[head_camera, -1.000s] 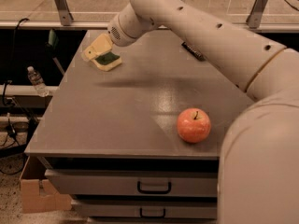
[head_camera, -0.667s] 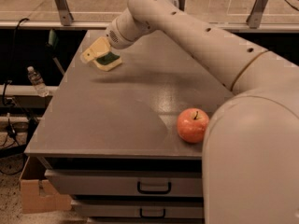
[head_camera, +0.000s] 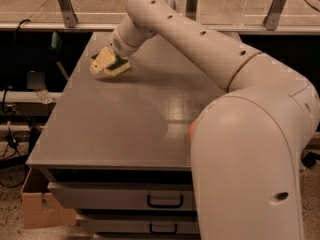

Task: Move sponge near apple

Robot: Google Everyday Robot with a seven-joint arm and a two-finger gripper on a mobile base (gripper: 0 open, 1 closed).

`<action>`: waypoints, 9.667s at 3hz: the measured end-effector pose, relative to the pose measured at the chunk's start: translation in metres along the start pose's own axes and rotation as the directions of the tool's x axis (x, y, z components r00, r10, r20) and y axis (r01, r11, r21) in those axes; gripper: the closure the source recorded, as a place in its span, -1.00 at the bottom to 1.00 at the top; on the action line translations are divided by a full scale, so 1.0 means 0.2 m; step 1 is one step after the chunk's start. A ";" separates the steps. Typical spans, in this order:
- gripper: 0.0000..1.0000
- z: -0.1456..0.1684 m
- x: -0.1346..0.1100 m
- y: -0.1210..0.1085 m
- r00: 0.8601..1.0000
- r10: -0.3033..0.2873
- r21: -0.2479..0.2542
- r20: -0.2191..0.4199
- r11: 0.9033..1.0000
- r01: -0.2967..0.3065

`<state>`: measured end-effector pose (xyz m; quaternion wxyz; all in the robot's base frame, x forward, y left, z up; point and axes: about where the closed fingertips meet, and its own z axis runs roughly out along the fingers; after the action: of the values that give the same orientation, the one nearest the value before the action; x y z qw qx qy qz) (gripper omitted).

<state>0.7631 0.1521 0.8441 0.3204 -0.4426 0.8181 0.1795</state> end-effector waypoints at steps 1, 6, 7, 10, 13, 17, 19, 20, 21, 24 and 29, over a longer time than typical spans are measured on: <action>-0.16 0.00 0.05 -0.02 0.999 -0.019 0.022 -0.036 1.000 0.020; 1.00 -0.59 0.08 0.16 0.974 -0.226 -0.004 0.033 0.974 0.226; 1.00 -0.60 0.10 0.16 0.969 -0.244 -0.007 0.035 0.970 0.245; 1.00 -0.97 0.21 0.03 0.931 -0.356 -0.020 -0.078 0.934 0.356; 1.00 -1.47 0.77 -0.07 0.890 -0.381 -0.106 -0.249 0.924 0.366; 1.00 -1.65 1.32 -0.22 0.842 -0.409 -0.178 -0.351 0.912 0.369; 1.00 -1.59 1.49 -0.18 0.817 -0.446 -0.251 -0.367 0.893 0.375; 1.00 -1.56 1.56 -0.12 0.813 -0.453 -0.299 -0.366 0.884 0.358; 1.00 -1.51 1.62 -0.04 0.814 -0.459 -0.344 -0.357 0.874 0.342; -0.30 -1.48 1.66 0.04 0.808 -0.465 -0.395 -0.362 0.861 0.319; -1.00 -1.92 0.96 -0.08 0.798 -0.553 -0.122 -0.238 0.832 0.541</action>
Offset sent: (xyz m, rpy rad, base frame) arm -0.0086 -0.0241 0.0018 -0.0829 -0.0430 0.0022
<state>0.5577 -0.1953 0.9936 0.2363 -0.6870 0.6860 0.0385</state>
